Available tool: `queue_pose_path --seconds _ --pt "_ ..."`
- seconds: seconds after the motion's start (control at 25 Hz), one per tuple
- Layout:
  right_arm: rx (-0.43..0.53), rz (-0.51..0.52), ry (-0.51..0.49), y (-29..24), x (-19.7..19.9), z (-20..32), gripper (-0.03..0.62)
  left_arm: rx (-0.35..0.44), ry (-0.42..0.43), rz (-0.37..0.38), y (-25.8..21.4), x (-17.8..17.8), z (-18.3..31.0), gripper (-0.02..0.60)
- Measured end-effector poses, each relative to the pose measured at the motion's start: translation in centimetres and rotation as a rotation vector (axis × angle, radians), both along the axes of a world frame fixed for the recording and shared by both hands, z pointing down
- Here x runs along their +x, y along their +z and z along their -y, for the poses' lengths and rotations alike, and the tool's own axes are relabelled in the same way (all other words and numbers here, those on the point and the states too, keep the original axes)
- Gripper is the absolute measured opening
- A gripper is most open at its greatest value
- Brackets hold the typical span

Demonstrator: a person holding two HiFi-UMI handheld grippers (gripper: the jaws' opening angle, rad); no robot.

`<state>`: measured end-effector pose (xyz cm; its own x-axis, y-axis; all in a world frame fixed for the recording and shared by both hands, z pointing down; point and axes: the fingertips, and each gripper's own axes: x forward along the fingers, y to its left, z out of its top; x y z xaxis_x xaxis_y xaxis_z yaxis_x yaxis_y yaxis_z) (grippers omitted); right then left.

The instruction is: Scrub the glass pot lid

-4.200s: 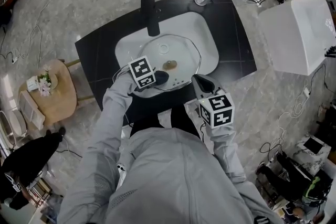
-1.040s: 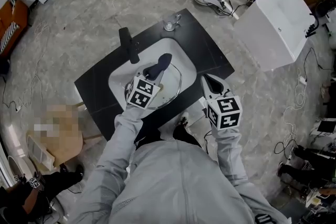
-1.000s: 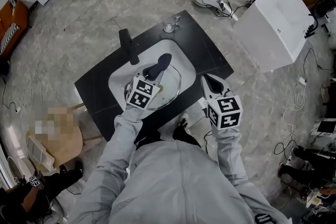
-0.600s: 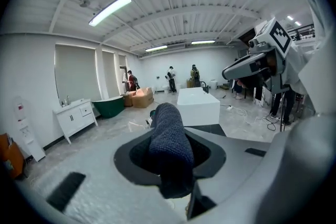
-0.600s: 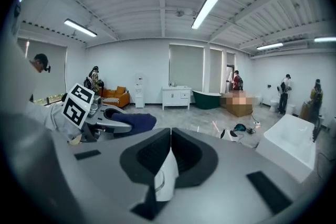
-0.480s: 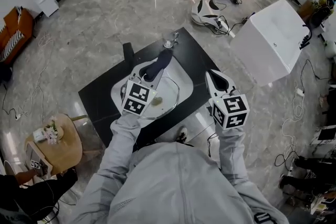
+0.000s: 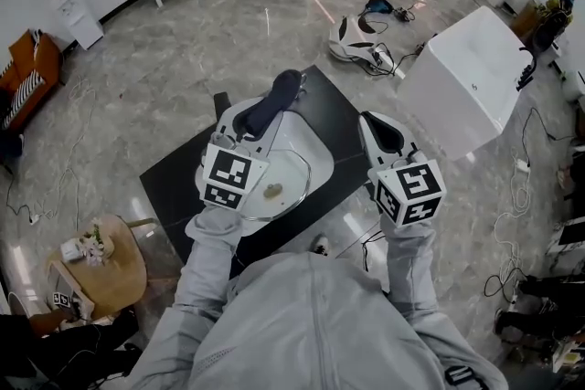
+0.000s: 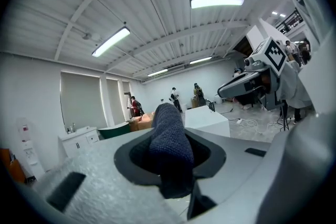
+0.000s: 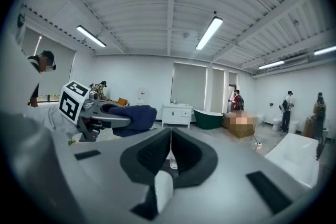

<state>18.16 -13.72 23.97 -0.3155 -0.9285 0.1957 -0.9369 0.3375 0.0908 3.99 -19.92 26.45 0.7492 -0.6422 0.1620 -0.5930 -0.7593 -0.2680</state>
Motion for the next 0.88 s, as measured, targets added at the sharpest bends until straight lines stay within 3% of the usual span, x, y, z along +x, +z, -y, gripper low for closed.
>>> queue_pose_path --seconds 0.56,0.88 --pt "0.088 -0.054 -0.042 -4.4 -0.6 -0.8 0.029 0.1 0.018 -0.066 -5.3 -0.2 -2.1 0.114" --pt "0.079 -0.088 -0.06 -4.2 -1.3 -0.9 0.028 0.089 0.037 -0.046 -4.8 0.1 -2.6 0.114"
